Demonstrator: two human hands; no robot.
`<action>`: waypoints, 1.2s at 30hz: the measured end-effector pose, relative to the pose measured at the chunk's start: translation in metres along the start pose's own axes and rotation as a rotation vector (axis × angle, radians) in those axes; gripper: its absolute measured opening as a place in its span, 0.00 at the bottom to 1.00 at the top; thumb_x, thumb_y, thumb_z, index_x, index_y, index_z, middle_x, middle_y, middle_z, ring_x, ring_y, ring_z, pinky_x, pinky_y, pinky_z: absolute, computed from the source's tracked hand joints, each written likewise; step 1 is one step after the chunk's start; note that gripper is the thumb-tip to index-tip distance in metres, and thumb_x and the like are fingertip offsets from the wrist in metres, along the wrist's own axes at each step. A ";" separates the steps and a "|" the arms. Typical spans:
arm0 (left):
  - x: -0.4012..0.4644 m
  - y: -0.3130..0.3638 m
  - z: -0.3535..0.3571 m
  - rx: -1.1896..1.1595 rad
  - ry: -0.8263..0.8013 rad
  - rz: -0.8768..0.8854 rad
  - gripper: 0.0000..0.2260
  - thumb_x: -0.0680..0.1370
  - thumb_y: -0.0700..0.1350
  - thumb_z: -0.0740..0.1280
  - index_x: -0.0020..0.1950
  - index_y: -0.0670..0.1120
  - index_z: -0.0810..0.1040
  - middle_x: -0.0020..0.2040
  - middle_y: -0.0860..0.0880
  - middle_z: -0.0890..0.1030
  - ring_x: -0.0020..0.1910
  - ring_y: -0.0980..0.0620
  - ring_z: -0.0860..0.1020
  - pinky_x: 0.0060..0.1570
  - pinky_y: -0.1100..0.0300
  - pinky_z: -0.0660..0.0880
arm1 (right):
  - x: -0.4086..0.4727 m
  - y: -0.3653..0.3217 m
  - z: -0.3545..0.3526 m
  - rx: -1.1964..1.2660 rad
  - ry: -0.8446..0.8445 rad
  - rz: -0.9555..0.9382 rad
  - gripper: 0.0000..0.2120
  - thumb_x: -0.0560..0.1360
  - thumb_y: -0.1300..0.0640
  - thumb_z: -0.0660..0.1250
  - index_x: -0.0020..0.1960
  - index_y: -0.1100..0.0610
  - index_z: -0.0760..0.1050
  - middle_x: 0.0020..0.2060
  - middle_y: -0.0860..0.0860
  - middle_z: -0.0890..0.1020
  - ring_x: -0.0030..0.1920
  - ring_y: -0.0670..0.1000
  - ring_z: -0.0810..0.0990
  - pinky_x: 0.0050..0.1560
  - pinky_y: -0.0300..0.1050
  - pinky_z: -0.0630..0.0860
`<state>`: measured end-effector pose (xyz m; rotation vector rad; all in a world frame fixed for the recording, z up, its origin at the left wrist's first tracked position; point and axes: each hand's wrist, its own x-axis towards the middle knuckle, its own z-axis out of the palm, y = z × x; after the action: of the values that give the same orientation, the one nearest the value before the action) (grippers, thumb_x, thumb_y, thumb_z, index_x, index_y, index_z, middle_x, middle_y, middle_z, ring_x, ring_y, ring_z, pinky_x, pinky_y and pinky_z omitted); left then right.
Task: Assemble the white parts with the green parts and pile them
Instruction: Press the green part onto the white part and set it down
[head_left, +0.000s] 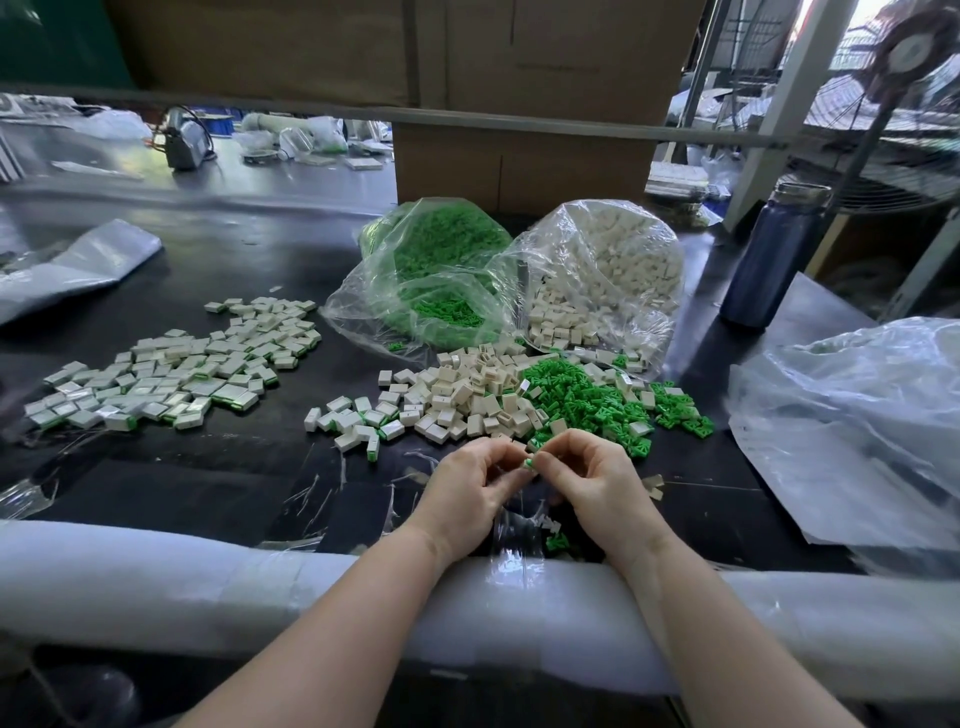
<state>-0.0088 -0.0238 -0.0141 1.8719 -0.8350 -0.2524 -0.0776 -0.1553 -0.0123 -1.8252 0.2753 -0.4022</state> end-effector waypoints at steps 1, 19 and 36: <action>0.000 -0.001 0.000 0.001 0.031 -0.008 0.04 0.75 0.41 0.68 0.49 0.46 0.80 0.44 0.49 0.81 0.44 0.53 0.80 0.48 0.62 0.76 | 0.000 -0.001 0.000 0.017 0.017 -0.001 0.06 0.74 0.63 0.68 0.39 0.56 0.77 0.29 0.47 0.80 0.29 0.43 0.78 0.32 0.38 0.75; 0.006 -0.012 -0.018 0.073 0.704 -0.431 0.21 0.75 0.38 0.67 0.67 0.38 0.70 0.66 0.40 0.61 0.60 0.43 0.69 0.55 0.70 0.61 | 0.005 0.010 -0.009 -0.224 0.401 0.082 0.07 0.72 0.60 0.71 0.36 0.55 0.78 0.32 0.49 0.79 0.36 0.49 0.76 0.41 0.43 0.74; 0.000 -0.005 0.006 0.629 0.010 0.160 0.20 0.79 0.46 0.60 0.71 0.53 0.66 0.69 0.56 0.65 0.68 0.54 0.58 0.69 0.58 0.53 | 0.010 0.015 -0.005 -0.645 0.276 0.129 0.15 0.76 0.59 0.66 0.62 0.57 0.77 0.59 0.50 0.75 0.61 0.52 0.72 0.57 0.37 0.62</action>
<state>-0.0096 -0.0272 -0.0213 2.3604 -1.1410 0.1420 -0.0708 -0.1680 -0.0240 -2.3601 0.7808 -0.5128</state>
